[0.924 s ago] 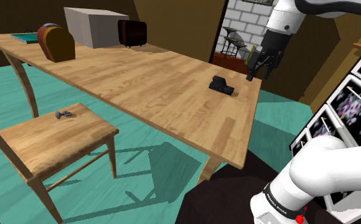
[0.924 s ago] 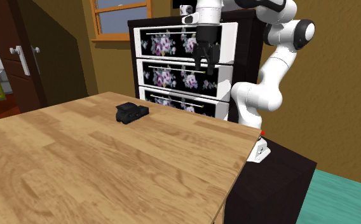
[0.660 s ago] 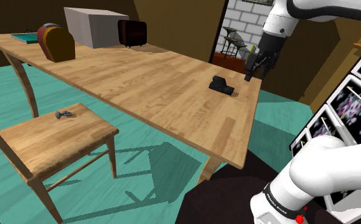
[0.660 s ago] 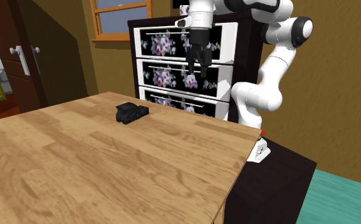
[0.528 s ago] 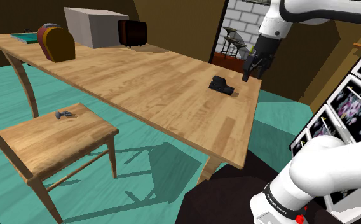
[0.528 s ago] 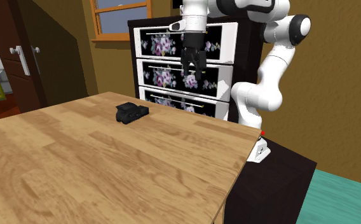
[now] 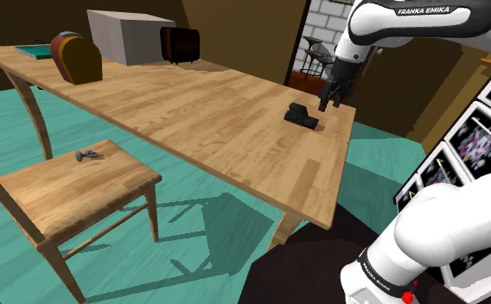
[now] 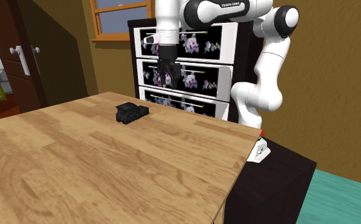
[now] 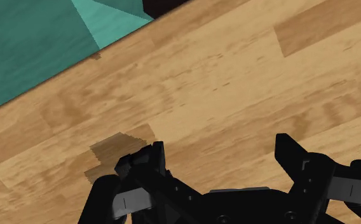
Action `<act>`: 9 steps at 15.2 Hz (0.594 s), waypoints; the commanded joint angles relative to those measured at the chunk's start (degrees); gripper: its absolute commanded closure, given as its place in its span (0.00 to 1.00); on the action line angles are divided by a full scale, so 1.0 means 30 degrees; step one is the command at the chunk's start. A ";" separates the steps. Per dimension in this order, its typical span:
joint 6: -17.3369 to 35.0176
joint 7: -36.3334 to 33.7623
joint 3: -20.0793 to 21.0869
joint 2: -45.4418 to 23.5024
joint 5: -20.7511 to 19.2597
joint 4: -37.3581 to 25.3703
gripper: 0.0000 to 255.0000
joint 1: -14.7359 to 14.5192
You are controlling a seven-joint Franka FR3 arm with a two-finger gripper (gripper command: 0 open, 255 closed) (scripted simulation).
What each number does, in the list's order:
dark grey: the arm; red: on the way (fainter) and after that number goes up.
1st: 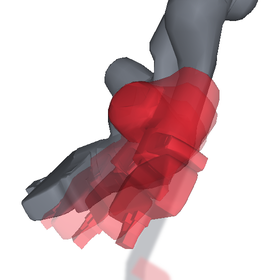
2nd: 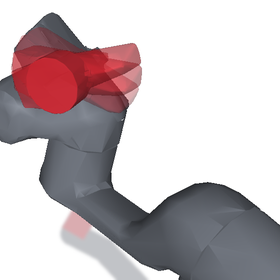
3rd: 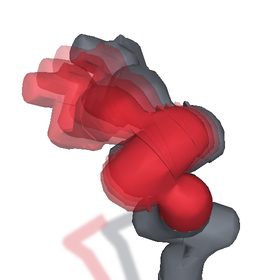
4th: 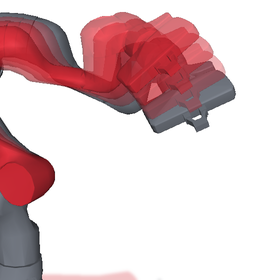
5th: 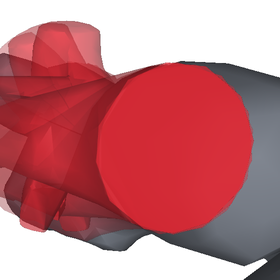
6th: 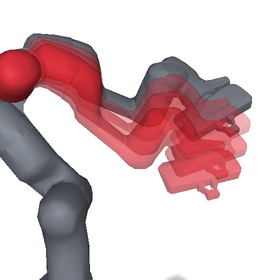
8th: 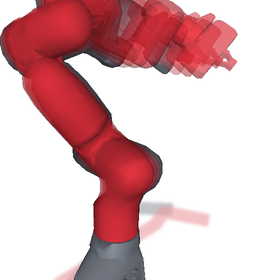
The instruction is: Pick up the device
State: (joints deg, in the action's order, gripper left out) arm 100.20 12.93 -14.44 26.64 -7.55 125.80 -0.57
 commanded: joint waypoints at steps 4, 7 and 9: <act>0.1521 0.2646 -0.1361 -0.3634 0.0399 -0.2008 0.00 -0.0253; 0.2189 0.4287 -0.2015 -0.5912 0.0982 -0.3479 0.00 -0.0294; 0.2516 0.5393 -0.2367 -0.7488 0.1494 -0.4599 0.00 -0.0259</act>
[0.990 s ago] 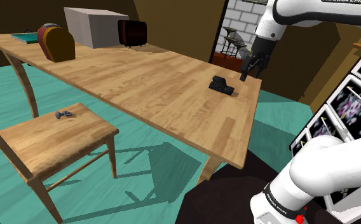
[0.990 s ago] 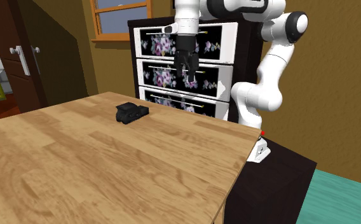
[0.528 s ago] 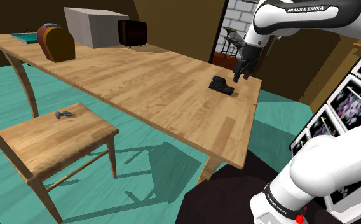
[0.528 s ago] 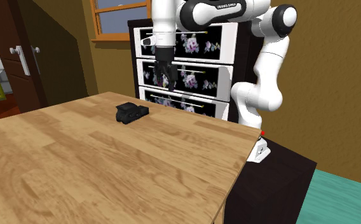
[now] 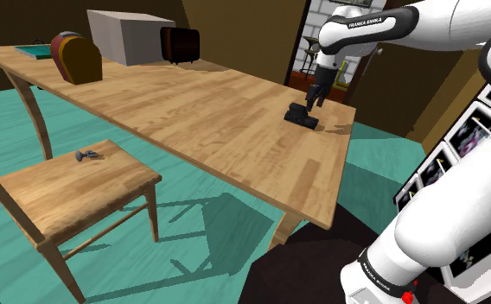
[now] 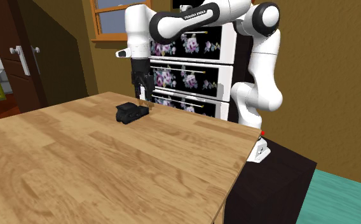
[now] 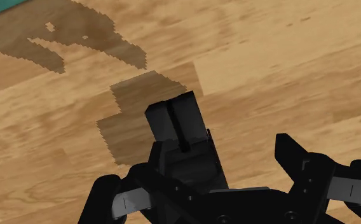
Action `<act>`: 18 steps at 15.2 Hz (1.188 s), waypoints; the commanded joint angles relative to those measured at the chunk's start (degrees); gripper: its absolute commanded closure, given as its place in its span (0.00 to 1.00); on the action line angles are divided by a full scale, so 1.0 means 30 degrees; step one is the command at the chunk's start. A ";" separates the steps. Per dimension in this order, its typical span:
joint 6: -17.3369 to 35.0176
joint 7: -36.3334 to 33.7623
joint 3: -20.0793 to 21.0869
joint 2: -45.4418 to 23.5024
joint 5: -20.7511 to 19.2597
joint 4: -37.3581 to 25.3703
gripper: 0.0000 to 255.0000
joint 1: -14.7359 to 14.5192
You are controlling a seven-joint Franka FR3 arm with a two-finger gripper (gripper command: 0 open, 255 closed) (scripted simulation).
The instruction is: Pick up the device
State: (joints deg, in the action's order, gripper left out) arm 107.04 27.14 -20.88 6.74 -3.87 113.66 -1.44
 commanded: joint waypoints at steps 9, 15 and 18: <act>0.1973 0.1971 -0.0473 -0.3028 0.1067 -0.0789 0.00 0.0247; 0.2388 0.2010 -0.0488 -0.3089 0.1091 -0.0431 1.00 0.0266; 0.2397 0.2023 -0.0494 -0.3101 0.1095 -0.0433 1.00 0.0273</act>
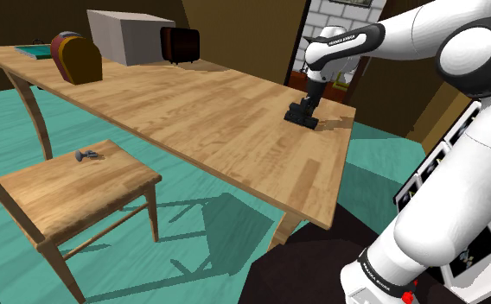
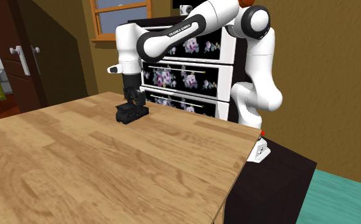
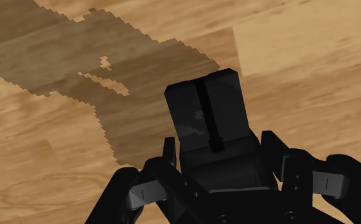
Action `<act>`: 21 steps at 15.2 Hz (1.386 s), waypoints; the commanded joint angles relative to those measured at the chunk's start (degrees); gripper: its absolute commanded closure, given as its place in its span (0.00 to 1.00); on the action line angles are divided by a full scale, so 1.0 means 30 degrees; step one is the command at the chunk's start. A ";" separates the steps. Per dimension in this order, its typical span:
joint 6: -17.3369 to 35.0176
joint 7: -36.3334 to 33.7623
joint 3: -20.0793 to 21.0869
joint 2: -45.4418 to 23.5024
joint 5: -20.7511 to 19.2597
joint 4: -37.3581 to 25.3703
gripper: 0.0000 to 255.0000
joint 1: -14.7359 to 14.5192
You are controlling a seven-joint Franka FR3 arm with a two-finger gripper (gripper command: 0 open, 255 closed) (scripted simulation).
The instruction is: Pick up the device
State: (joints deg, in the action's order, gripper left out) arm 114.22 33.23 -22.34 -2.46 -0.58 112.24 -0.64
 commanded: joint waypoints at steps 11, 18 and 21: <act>-0.1770 -0.0113 0.0026 0.0332 -0.0142 -0.1390 1.00 -0.0044; -0.3534 -0.0129 0.0039 0.0525 -0.0208 -0.2974 1.00 -0.0062; -0.3828 -0.0125 0.0040 0.0537 -0.0211 -0.3257 1.00 -0.0063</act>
